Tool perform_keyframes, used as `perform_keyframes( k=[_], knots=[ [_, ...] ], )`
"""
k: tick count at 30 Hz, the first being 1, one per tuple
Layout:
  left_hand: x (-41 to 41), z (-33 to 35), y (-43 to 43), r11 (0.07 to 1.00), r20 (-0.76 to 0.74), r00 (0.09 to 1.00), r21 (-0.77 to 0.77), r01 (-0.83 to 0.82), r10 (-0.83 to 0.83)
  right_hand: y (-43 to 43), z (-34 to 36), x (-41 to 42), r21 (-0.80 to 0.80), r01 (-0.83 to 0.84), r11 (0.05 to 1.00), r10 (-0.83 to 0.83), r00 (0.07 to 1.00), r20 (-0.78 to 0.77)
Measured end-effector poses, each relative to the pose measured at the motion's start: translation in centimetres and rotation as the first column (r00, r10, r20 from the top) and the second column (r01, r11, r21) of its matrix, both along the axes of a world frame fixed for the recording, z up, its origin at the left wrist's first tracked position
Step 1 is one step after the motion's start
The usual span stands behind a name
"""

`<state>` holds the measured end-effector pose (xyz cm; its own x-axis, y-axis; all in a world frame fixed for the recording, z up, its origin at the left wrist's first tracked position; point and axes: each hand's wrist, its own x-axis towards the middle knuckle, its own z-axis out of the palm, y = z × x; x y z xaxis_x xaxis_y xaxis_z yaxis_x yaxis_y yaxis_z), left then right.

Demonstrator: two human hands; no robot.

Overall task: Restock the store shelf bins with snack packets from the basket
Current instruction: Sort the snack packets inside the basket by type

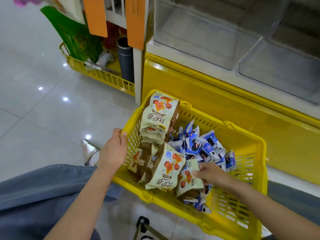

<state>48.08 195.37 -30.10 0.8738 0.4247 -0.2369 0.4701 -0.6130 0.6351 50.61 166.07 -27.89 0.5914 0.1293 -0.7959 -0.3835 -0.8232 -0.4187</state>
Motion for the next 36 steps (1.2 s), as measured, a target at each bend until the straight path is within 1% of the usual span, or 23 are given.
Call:
perform_keyframes(
  k=[1,2,5,8,9,10,12,13,15,17,18,20,21,23,24,26,27,29,30,31,33,35,36],
  knots=[
    [-0.1,0.3,0.0,0.997,0.029,0.999,-0.066,-0.031,0.033,-0.1,0.9,0.3,0.004,-0.016,1.000,0.016,0.999,0.040],
    [-0.2,0.5,-0.1,0.995,0.082,0.995,-0.084,-0.045,0.052,-0.3,1.8,0.5,0.012,-0.027,1.000,0.026,0.997,0.077],
    [-0.9,1.5,-1.2,0.992,0.248,0.968,0.125,0.005,-0.037,-0.2,3.3,0.9,0.036,-0.060,0.998,0.055,0.991,0.122],
    [-1.9,2.7,-3.7,0.974,0.319,0.934,0.201,0.103,-0.164,0.9,3.5,0.6,0.093,0.045,0.995,-0.053,0.996,0.076],
    [-2.4,2.8,-4.5,0.972,0.324,0.923,0.177,0.158,-0.209,1.2,3.6,0.5,0.103,0.073,0.992,-0.082,0.994,0.079],
    [-2.8,2.9,-5.2,0.973,0.313,0.922,0.102,0.206,-0.228,1.5,3.7,0.5,0.094,0.072,0.993,-0.081,0.992,0.101],
    [-3.4,3.1,-6.2,0.951,0.253,0.943,-0.162,0.263,-0.218,1.7,4.0,0.5,0.040,-0.014,0.999,0.005,0.978,0.207],
    [-3.5,3.1,-6.5,0.923,0.217,0.947,-0.256,0.288,-0.235,1.6,4.5,0.6,-0.003,-0.075,0.997,0.073,0.957,0.281],
    [-3.4,3.1,-6.7,0.892,0.211,0.925,-0.267,0.364,-0.315,1.4,6.2,1.0,-0.095,-0.194,0.976,0.216,0.880,0.424],
    [-3.0,3.8,-7.1,0.867,0.261,0.890,-0.242,0.436,-0.374,1.3,8.8,1.6,-0.076,-0.325,0.942,0.318,0.803,0.505],
    [-2.7,4.5,-7.3,0.853,0.281,0.874,-0.239,0.465,-0.398,1.5,10.3,1.8,-0.024,-0.400,0.916,0.355,0.783,0.510],
    [-2.4,5.5,-7.4,0.834,0.295,0.860,-0.255,0.490,-0.416,2.3,12.7,2.2,0.131,-0.503,0.854,0.399,0.797,0.454],
    [-2.3,5.9,-7.3,0.821,0.280,0.867,-0.298,0.486,-0.412,2.8,13.4,2.5,0.206,-0.531,0.822,0.415,0.806,0.423],
    [-2.3,6.6,-6.8,0.771,0.239,0.899,-0.462,0.439,-0.368,4.0,13.9,3.0,0.329,-0.516,0.791,0.366,0.829,0.422],
    [-2.4,6.6,-6.4,0.745,0.238,0.914,-0.530,0.406,-0.328,4.7,13.6,3.1,0.383,-0.461,0.801,0.277,0.851,0.446],
    [-2.4,6.3,-5.4,0.756,0.242,0.949,-0.578,0.306,-0.199,5.8,12.4,2.9,0.498,-0.261,0.827,-0.005,0.882,0.471],
    [-2.5,6.1,-4.9,0.775,0.234,0.964,-0.584,0.241,-0.124,6.3,11.3,2.7,0.545,-0.156,0.824,-0.125,0.888,0.443],
    [-2.8,5.5,-3.8,0.807,0.220,0.975,-0.579,0.117,0.016,7.2,8.7,1.8,0.573,-0.012,0.820,-0.232,0.907,0.350],
    [-3.0,5.2,-3.2,0.819,0.211,0.975,-0.570,0.060,0.075,7.5,7.0,1.3,0.544,0.014,0.839,-0.225,0.919,0.323],
    [-3.2,5.0,-2.7,0.821,0.202,0.971,-0.571,0.008,0.131,7.5,5.2,0.7,0.477,0.001,0.879,-0.173,0.932,0.319],
    [-3.5,4.8,-1.7,0.807,0.208,0.952,-0.587,-0.063,0.226,7.2,1.7,-0.4,0.275,-0.143,0.951,0.061,0.956,0.287],
    [-3.5,4.9,-1.0,0.800,0.239,0.927,-0.593,-0.095,0.288,6.4,-1.4,-1.4,0.135,-0.291,0.947,0.265,0.947,0.183],
    [-3.4,4.9,-0.8,0.797,0.249,0.917,-0.594,-0.109,0.311,6.0,-2.6,-1.8,0.095,-0.319,0.943,0.303,0.941,0.154]
  ],
)
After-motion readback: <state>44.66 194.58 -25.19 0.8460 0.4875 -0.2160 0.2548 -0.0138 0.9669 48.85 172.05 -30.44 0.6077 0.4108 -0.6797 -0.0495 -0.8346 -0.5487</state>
